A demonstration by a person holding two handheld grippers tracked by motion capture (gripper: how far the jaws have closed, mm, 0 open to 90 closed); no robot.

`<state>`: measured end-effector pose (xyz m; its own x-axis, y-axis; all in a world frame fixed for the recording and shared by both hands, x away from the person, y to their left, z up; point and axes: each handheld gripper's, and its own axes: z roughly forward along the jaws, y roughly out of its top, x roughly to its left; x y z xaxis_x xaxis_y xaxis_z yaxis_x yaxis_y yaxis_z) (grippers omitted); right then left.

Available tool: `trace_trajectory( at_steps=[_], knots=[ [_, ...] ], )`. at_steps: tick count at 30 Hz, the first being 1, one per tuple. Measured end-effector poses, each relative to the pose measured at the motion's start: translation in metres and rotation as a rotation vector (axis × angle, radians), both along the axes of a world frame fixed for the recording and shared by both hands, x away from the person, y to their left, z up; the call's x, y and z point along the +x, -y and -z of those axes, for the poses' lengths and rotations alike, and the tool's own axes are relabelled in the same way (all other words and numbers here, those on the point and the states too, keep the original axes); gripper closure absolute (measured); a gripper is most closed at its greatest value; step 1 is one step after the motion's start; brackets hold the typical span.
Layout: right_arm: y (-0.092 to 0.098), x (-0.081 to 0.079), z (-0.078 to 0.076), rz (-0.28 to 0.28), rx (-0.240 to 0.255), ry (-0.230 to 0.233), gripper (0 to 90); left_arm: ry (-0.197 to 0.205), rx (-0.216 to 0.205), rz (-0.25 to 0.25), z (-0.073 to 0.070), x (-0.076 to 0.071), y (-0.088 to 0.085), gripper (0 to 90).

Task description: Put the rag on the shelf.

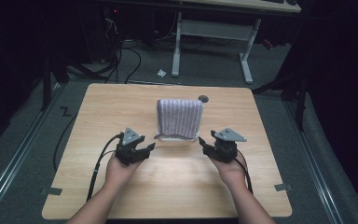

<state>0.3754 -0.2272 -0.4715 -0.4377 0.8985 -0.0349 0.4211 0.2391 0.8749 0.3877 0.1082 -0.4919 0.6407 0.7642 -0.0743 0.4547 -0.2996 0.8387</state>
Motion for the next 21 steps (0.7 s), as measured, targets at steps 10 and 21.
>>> trace_trajectory(
  at_steps=[10, 21],
  knots=[
    [0.031, -0.070, 0.048, 0.022, -0.006, -0.092, 41.5, -0.080, 0.033, -0.007, 0.026, -0.070, -0.051, 49.5],
    [0.037, -0.065, 0.057, 0.052, -0.007, -0.142, 41.5, -0.124, 0.021, 0.029, 0.032, -0.063, -0.040, 46.6]
  ],
)
